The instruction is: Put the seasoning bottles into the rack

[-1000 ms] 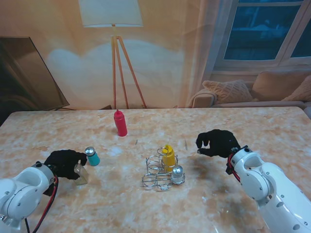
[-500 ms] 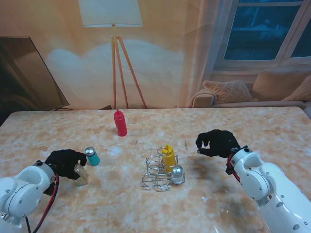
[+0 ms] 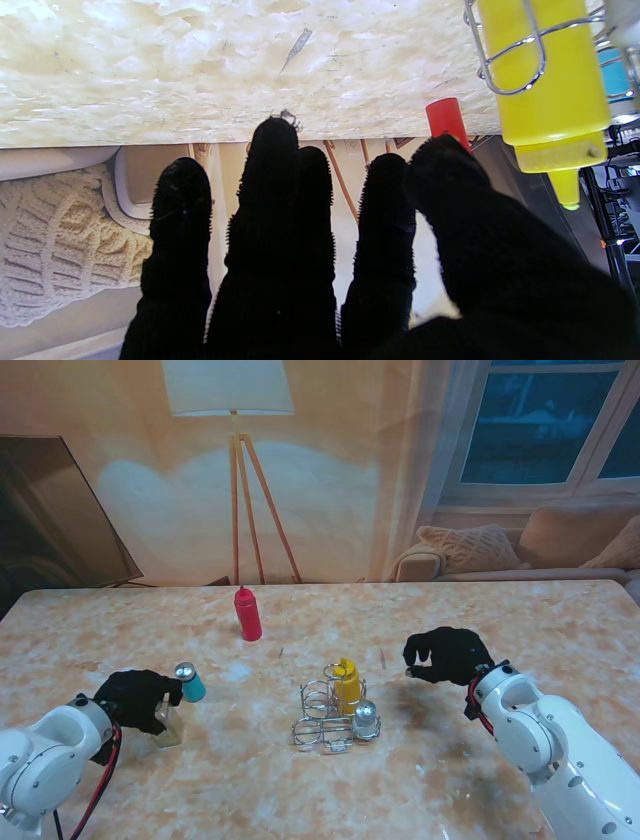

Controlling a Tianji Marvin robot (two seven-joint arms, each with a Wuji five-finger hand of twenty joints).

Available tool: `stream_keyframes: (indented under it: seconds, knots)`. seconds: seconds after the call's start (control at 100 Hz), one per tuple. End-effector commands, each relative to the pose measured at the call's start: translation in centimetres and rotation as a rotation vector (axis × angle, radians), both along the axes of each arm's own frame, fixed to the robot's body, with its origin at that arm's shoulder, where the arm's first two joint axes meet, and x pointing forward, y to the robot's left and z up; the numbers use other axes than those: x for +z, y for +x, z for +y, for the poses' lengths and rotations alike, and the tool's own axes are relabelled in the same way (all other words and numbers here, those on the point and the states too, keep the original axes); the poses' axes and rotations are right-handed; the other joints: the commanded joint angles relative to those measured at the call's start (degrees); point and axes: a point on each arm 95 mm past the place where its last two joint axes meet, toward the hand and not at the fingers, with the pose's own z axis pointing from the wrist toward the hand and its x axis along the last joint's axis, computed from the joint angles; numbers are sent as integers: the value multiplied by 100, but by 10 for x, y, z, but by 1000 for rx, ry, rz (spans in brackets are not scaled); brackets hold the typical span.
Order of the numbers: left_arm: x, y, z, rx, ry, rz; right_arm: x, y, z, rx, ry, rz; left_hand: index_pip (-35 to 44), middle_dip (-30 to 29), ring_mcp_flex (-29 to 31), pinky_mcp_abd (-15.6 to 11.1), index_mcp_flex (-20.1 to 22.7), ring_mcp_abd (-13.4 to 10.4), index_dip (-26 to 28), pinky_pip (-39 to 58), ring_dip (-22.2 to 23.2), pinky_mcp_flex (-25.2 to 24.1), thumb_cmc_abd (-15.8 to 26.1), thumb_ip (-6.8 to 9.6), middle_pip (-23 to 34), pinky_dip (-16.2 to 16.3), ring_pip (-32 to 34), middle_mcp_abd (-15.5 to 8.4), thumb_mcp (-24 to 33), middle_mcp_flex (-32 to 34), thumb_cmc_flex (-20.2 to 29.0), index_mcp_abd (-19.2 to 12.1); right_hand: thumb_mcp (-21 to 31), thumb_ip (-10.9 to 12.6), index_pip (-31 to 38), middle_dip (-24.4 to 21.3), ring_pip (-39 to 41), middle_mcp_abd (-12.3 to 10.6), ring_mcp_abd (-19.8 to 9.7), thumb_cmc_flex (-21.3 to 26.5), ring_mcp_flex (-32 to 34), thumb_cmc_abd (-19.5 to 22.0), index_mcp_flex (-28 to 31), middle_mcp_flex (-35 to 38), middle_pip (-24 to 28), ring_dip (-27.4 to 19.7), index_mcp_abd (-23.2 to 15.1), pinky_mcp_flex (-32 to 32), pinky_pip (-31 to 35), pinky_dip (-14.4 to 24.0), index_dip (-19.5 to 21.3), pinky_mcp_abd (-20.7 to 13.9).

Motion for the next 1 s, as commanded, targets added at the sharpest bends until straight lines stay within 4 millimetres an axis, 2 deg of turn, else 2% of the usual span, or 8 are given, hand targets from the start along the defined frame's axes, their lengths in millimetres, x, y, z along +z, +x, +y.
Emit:
stream_keyframes:
  seconds: [0.0, 0.37, 0.83, 0.99]
  knots:
    - [1, -5, -5, -24, 0, 6, -5, -3, 3, 4, -3, 20, 1099, 323, 166, -362, 656, -284, 198, 174, 51, 129, 331, 96, 512, -43, 207, -388, 802, 635, 898, -445, 139, -22, 87, 179, 60, -114, -101, 99, 9, -136, 28, 116, 45, 48, -158, 7, 49, -54, -17, 26]
    - [23, -18, -25, -88, -9, -55, -5, -3, 3, 4, -3, 18, 1069, 333, 456, -262, 720, -354, 127, 442, -22, 511, 295, 70, 718, 8, 411, -130, 842, 752, 845, 13, 147, -24, 92, 186, 60, -113, -94, 108, 14, -146, 33, 113, 38, 48, -158, 2, 38, -61, -19, 13]
    - [63, -39, -41, -184, -55, -58, -4, -4, 1, 1, -5, 16, 989, 299, 492, -211, 767, -362, 156, 521, -99, 574, 303, 63, 863, -12, 530, 8, 837, 748, 856, 186, 155, -29, 91, 191, 59, -107, -92, 104, 12, -152, 30, 115, 27, 49, -160, 2, 34, -63, -23, 32]
    - [70, -43, -45, -179, -55, -69, -4, -3, 0, 1, -5, 16, 959, 301, 510, -201, 784, -380, 176, 580, -107, 599, 316, 67, 930, -1, 585, 48, 817, 738, 853, 247, 158, -30, 91, 192, 54, -109, -94, 105, 7, -164, 28, 114, 24, 47, -158, 5, 35, -63, -23, 20]
